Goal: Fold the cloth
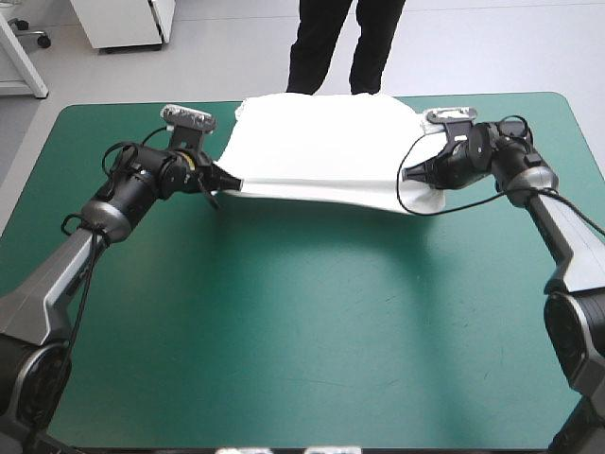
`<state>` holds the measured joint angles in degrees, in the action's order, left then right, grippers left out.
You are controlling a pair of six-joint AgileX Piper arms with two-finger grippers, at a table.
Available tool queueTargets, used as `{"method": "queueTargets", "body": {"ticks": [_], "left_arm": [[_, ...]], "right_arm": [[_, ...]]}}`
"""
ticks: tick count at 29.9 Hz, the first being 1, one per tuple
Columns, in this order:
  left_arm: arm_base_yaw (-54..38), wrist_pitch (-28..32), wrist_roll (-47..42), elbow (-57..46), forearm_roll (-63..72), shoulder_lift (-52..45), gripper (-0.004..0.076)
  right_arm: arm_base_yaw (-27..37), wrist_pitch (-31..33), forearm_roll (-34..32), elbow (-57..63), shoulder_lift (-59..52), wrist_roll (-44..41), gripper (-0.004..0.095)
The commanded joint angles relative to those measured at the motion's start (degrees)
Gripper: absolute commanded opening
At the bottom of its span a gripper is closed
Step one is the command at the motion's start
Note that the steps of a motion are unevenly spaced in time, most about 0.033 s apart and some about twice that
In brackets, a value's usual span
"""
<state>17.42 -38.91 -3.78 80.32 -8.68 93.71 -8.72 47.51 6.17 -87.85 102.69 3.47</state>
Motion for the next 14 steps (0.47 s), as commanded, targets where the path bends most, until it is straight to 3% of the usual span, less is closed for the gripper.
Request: {"method": "queueTargets", "body": {"ticks": [1,7,14], "left_arm": [[-0.2,-1.3,5.5,-6.3,6.2,-6.7,-0.0009],[-0.2,-4.7,10.0,-18.0,15.3,-12.5,-0.0009],[-0.2,-9.5,11.1,-29.6,18.6,-20.0,-0.0009]], "right_arm": [[0.4,-2.5,1.3,7.8,-8.6,1.3,-0.0017],[0.4,-1.6,3.9,22.9,-19.4,1.7,-0.0017],[0.4,5.5,5.0,34.0,-28.6,1.7,-0.0017]]}}
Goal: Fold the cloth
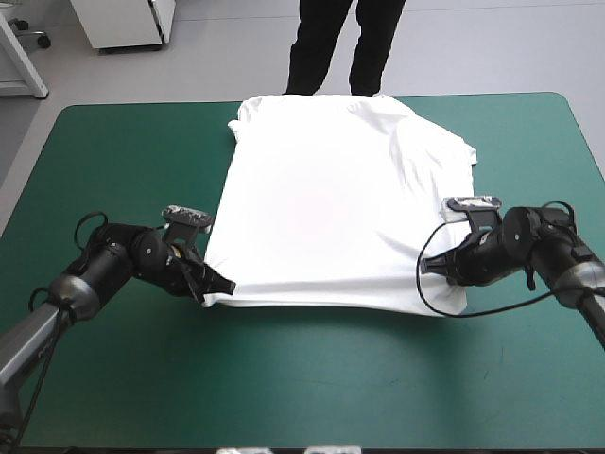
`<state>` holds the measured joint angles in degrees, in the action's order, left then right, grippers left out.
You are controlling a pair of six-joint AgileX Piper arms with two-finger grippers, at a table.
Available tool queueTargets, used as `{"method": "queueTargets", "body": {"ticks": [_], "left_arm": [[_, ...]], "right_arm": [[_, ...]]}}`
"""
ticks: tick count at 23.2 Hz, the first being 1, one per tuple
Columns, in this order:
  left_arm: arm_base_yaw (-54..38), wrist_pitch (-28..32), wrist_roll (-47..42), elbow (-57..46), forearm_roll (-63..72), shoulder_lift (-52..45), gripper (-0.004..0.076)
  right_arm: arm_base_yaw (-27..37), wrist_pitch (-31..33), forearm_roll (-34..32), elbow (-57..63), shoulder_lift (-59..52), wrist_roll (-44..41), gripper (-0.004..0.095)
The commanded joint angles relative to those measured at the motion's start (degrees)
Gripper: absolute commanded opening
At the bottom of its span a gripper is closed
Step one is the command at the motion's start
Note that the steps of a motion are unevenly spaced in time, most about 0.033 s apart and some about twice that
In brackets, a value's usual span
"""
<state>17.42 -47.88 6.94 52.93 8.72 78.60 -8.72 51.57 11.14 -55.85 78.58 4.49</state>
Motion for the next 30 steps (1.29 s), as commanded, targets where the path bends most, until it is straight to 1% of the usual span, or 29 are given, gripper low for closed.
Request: {"method": "queueTargets", "body": {"ticks": [1,7,11,13,17,19,20,21,22,23,24,25,26,27,28,30], "left_arm": [[-0.2,-1.2,0.4,-3.5,1.9,-6.4,-0.0009],[-0.2,-8.4,-1.4,-9.0,2.9,-14.1,-0.0009],[-0.2,-10.9,-2.6,-11.6,5.0,-18.4,-0.0009],[-0.2,-11.7,-2.6,-13.1,7.2,-19.8,-0.0009],[-0.2,-13.5,-2.6,-15.3,10.5,-19.9,-0.0009],[-0.2,-13.7,-2.6,-15.3,10.6,-19.9,-0.0008],[-0.2,-13.8,-1.9,-15.3,10.5,-19.9,0.0006],[-0.2,-14.5,-0.5,-15.3,10.6,-19.9,0.0034],[-0.2,-16.5,2.4,-15.3,11.2,-19.9,0.0130],[-0.2,-18.7,3.7,-15.2,12.2,-19.9,0.0258],[-0.2,-20.0,3.4,-14.7,12.6,-19.9,0.0388],[-0.2,-21.9,3.4,-13.5,12.3,-19.9,0.0519],[-0.2,-23.2,3.3,-12.2,12.3,-19.9,0.0584],[-0.3,-23.5,2.5,-10.1,12.1,-19.9,0.0609],[-0.3,-23.2,2.0,-7.7,11.9,-19.9,0.0599],[-0.3,-20.2,0.5,-2.3,9.5,-19.9,0.0554]], "right_arm": [[0.4,2.2,0.3,3.2,-5.5,0.6,-0.0017],[0.4,6.7,3.3,8.6,-9.1,0.3,-0.0017],[0.4,7.1,4.7,11.6,-11.1,0.3,-0.0017],[0.4,8.4,4.9,12.5,-11.3,0.3,-0.0017],[0.4,10.7,4.9,12.7,-11.3,0.3,-0.0017],[0.4,10.7,4.5,12.7,-11.3,0.0,-0.0002],[0.4,11.5,4.1,12.7,-11.2,0.0,0.0058],[0.4,12.8,4.1,12.7,-11.2,0.0,0.0118],[0.4,15.0,4.1,12.7,-11.1,0.3,0.0267],[0.4,16.7,4.1,12.7,-11.1,0.3,0.0414],[0.4,17.6,4.0,12.5,-11.1,0.3,0.0513],[0.4,17.8,4.0,11.9,-11.5,0.3,0.0603],[0.4,17.8,4.0,10.9,-11.9,0.3,0.0631],[0.4,17.7,3.6,9.3,-12.8,-0.3,0.0631],[0.4,17.5,2.5,7.1,-13.4,-1.5,0.0631],[0.4,17.0,-1.3,1.7,-14.6,-3.6,0.0631]]}}
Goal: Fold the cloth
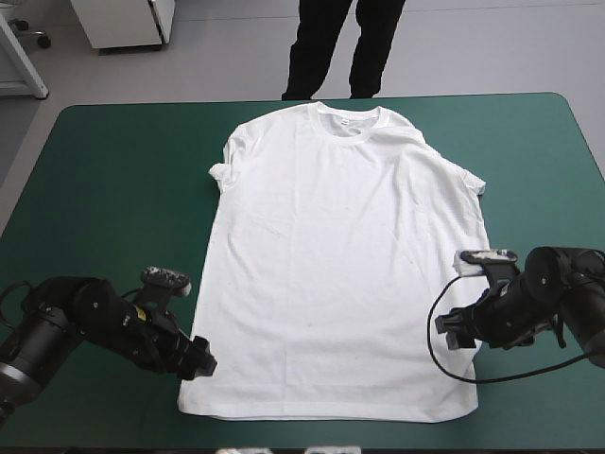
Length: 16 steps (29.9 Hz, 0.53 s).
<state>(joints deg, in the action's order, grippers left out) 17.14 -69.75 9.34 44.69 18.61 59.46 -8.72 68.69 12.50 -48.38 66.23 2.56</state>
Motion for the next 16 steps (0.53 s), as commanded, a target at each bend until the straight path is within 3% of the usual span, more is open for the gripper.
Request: {"method": "queueTargets", "body": {"ticks": [1,6,16], "left_arm": [[0.0,2.9,-3.7,8.2,-2.4,-0.8,0.0534],[0.0,5.6,-10.2,18.6,-13.2,-0.4,0.0507],[-0.1,5.7,-13.6,33.8,-21.0,6.4,0.0507]], "right_arm": [[0.4,-0.1,-4.5,-8.1,-2.5,-2.6,0.0629],[0.4,0.1,-9.8,-20.1,-2.9,-4.6,0.0615],[0.4,-1.4,-12.5,-36.8,-2.9,-6.0,0.0506]]}}
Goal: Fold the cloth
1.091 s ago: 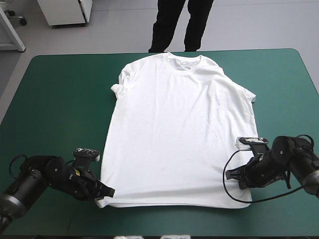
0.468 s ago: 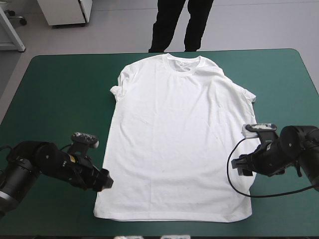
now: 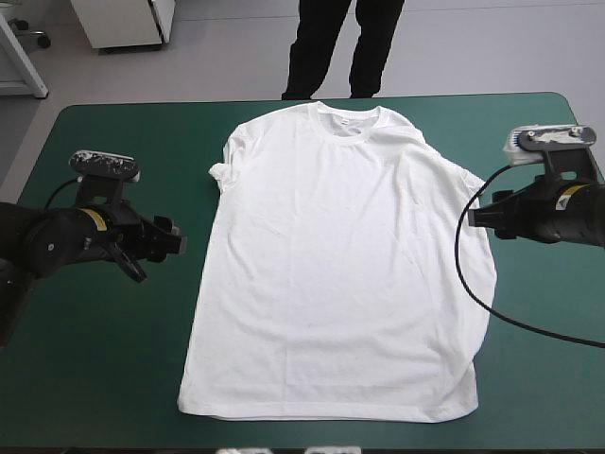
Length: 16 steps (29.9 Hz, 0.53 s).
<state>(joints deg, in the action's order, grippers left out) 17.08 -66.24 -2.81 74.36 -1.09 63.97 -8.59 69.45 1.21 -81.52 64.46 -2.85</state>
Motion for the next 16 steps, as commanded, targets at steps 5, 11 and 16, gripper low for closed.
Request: {"method": "queueTargets", "body": {"ticks": [5,11,16], "left_arm": [[0.0,2.6,-1.5,8.0,-1.2,8.4,0.0507],[-0.1,2.5,-1.8,13.6,-1.1,18.2,0.0507],[-1.0,1.0,-1.6,21.1,-0.3,27.4,0.0507]], "right_arm": [[0.3,-1.5,-1.2,-3.9,-1.0,-0.6,0.0488],[0.3,-1.8,-1.2,-3.9,-0.5,-0.6,0.0486],[0.3,-1.8,-1.2,-3.9,-0.5,-0.6,0.0486]]}}
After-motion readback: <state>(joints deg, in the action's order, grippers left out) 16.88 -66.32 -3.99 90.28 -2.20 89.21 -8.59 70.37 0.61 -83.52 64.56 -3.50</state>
